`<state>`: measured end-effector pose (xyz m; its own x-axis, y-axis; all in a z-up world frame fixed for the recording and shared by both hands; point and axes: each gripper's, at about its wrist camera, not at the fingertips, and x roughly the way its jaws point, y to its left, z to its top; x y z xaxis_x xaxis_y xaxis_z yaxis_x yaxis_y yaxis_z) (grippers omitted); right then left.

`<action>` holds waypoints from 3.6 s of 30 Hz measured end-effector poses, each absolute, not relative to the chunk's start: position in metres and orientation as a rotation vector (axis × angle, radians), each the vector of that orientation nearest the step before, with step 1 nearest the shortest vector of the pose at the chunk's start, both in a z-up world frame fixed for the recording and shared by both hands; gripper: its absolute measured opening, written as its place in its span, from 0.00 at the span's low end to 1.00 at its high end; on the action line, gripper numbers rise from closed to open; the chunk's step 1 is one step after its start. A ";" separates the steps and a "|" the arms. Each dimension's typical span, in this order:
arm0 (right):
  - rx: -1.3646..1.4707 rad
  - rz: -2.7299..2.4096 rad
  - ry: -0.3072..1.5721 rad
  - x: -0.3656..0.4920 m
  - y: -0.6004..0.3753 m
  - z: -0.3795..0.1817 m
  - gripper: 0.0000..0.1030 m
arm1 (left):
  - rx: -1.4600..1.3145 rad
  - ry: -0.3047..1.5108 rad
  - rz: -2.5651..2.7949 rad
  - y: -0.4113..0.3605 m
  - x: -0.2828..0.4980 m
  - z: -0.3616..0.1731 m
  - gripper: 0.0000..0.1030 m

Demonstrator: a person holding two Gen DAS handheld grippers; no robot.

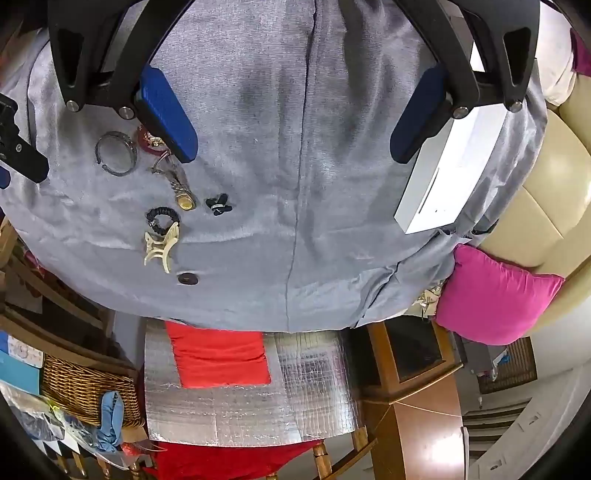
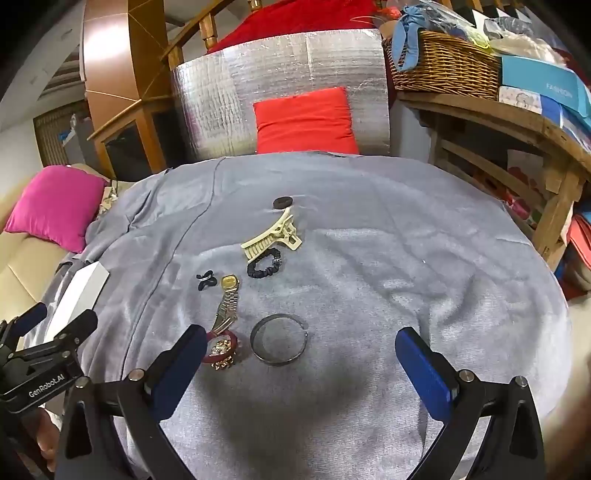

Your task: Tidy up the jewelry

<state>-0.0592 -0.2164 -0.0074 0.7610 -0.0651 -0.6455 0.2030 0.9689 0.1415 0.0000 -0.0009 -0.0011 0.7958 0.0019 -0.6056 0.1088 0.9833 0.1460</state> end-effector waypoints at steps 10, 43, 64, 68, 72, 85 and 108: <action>0.214 -0.150 0.694 -0.058 -0.214 -0.005 1.00 | 0.169 0.663 -0.060 0.001 0.002 -0.002 1.00; 0.224 -0.134 0.694 -0.046 -0.219 -0.008 1.00 | 0.182 0.677 -0.055 0.003 0.010 -0.008 1.00; 0.440 0.050 1.084 0.042 -0.254 -0.081 0.44 | 0.104 0.947 -0.188 0.015 0.047 -0.041 1.00; 0.370 0.024 1.134 0.053 -0.249 -0.094 0.34 | 0.133 0.944 -0.232 0.007 0.045 -0.039 1.00; 0.353 0.012 1.128 0.057 -0.253 -0.098 0.26 | 0.152 0.934 -0.273 -0.001 0.044 -0.039 0.99; 0.367 -0.036 1.017 0.039 -0.269 -0.084 0.03 | 0.101 0.975 -0.473 -0.036 0.040 -0.054 0.54; 0.472 -0.008 0.972 0.035 -0.271 -0.068 0.04 | 0.051 1.123 -0.548 -0.072 0.074 -0.092 0.11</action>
<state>0.0346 -0.2705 -0.0676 0.5715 0.2012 -0.7956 0.2150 0.8989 0.3817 0.0738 -0.0720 -0.0921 0.3158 -0.3911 -0.8645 0.4413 0.8671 -0.2311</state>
